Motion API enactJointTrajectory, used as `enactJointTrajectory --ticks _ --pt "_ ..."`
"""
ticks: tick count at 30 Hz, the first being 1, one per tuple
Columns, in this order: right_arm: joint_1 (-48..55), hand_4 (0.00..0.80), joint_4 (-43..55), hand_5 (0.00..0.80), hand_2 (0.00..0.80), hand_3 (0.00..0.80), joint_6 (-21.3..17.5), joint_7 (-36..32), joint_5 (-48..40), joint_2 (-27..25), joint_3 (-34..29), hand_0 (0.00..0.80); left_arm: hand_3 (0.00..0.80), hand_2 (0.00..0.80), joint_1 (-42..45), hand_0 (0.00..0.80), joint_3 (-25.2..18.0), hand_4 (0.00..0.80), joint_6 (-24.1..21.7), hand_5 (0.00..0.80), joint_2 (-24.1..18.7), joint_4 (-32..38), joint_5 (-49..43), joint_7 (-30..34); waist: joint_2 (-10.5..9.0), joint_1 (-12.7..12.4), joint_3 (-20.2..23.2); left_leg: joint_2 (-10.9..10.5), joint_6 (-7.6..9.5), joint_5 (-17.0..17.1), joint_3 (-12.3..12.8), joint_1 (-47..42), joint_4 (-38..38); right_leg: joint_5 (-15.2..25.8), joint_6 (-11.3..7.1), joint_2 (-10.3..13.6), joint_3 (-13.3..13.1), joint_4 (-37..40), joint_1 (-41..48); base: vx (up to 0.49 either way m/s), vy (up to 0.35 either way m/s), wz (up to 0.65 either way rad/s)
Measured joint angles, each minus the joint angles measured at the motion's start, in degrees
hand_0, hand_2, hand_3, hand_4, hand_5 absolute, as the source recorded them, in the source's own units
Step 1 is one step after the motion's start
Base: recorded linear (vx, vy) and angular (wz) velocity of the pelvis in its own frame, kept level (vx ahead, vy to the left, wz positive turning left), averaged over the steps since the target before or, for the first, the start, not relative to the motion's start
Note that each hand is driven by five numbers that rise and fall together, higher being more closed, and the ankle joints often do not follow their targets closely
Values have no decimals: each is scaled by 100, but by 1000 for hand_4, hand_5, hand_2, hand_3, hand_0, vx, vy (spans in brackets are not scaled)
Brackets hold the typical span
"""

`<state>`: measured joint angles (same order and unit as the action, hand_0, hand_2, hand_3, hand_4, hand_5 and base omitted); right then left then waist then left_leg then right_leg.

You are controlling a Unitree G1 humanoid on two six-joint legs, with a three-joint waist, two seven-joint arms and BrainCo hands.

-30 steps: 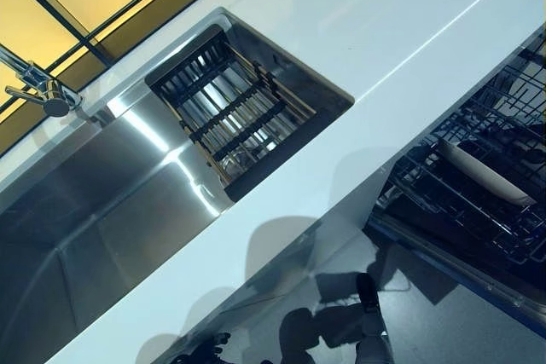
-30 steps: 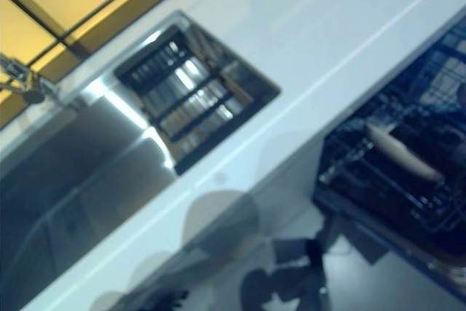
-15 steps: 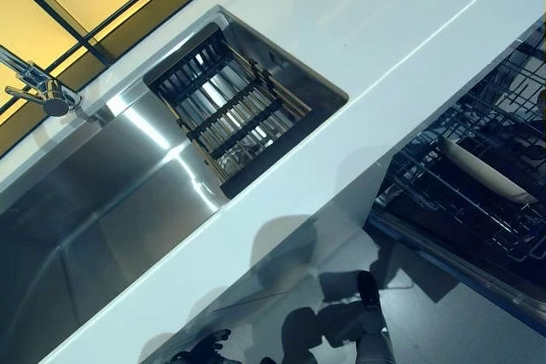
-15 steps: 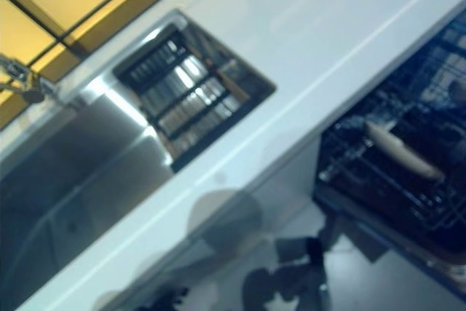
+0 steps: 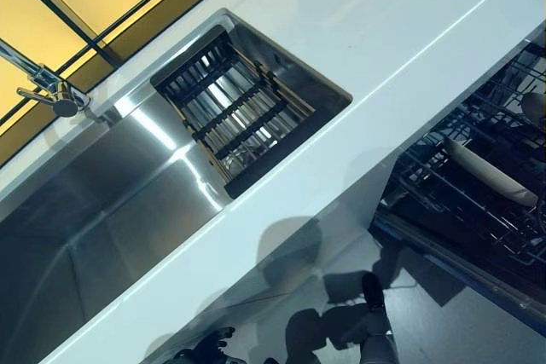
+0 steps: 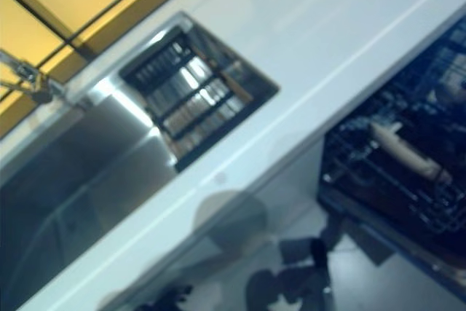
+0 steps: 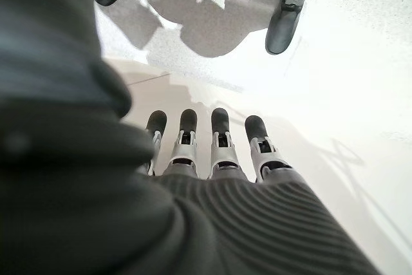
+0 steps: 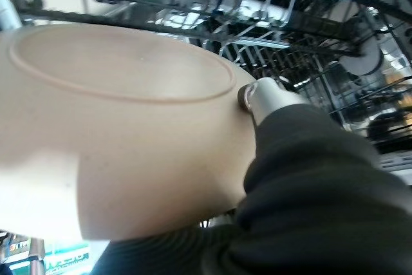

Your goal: Take plates into dishwasher

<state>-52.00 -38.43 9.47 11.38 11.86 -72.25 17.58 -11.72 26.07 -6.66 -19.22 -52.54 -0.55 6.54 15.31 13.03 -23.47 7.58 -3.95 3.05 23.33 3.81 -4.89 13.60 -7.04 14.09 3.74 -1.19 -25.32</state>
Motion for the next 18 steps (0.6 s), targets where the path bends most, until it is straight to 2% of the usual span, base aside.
enactJointTrajectory --ticks 14,18 --pt "-201 800 -66 800 800 800 110 -103 3 299 134 800 0 0 -1 0 26 0 5 0 0 31 -96 24 2 0 1 28 0 25 -12 61 2 -12 18 -32 4 -7 -62 0 0 0" --pt "-230 800 -116 800 800 800 156 -107 3 391 145 800 0 0 -1 0 27 0 6 0 -1 47 -95 23 2 -21 1 25 90 100 -28 81 2 -15 26 -31 13 -9 -70 0 0 0"
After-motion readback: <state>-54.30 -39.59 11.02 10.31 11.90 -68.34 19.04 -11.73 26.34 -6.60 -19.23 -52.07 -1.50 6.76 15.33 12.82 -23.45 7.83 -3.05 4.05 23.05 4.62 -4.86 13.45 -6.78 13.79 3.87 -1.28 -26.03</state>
